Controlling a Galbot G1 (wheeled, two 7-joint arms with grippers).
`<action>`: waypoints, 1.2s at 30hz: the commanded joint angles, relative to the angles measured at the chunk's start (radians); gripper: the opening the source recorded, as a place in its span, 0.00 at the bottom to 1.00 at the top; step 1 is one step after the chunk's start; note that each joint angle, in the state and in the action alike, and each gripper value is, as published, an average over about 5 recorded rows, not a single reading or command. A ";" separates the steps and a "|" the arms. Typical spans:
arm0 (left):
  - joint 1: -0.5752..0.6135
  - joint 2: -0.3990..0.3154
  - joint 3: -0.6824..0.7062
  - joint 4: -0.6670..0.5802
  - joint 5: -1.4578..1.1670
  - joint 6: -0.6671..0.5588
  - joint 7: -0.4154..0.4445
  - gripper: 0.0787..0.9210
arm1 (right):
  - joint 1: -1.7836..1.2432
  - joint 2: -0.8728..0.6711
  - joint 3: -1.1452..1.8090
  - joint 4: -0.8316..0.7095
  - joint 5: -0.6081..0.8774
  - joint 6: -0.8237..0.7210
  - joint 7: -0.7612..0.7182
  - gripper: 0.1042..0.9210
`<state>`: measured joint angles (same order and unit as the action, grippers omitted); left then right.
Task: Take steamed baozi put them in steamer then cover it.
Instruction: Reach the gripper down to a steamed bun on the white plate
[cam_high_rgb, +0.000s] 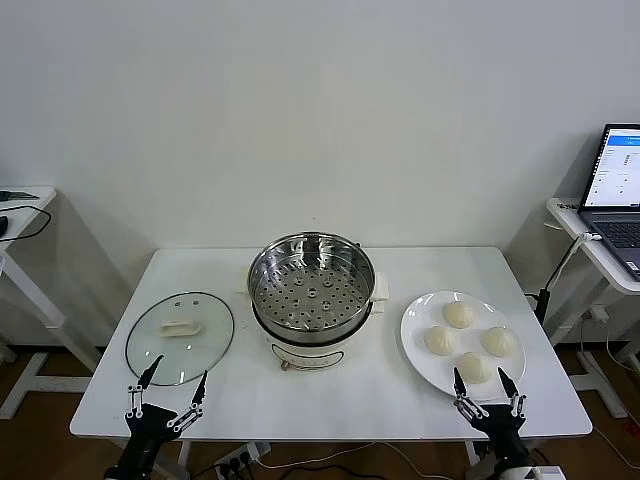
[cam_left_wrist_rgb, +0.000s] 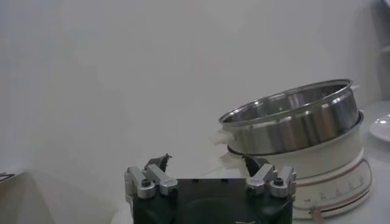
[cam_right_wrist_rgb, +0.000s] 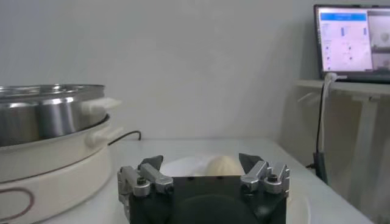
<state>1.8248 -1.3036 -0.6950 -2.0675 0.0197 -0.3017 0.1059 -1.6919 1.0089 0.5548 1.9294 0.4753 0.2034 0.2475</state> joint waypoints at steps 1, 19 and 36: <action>0.001 0.002 0.000 -0.005 0.002 -0.001 0.000 0.88 | 0.234 -0.101 0.030 -0.052 0.131 -0.147 0.027 0.88; 0.010 0.005 -0.004 -0.001 0.007 0.007 0.000 0.88 | 1.169 -0.343 -0.554 -0.856 0.065 -0.247 -0.771 0.88; 0.022 -0.016 -0.009 0.010 0.013 0.016 -0.003 0.88 | 1.699 -0.206 -0.976 -1.250 -0.603 -0.052 -1.551 0.88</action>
<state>1.8427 -1.3132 -0.7029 -2.0614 0.0312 -0.2870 0.1045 -0.2957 0.7441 -0.1964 0.9042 0.1664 0.0880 -0.9510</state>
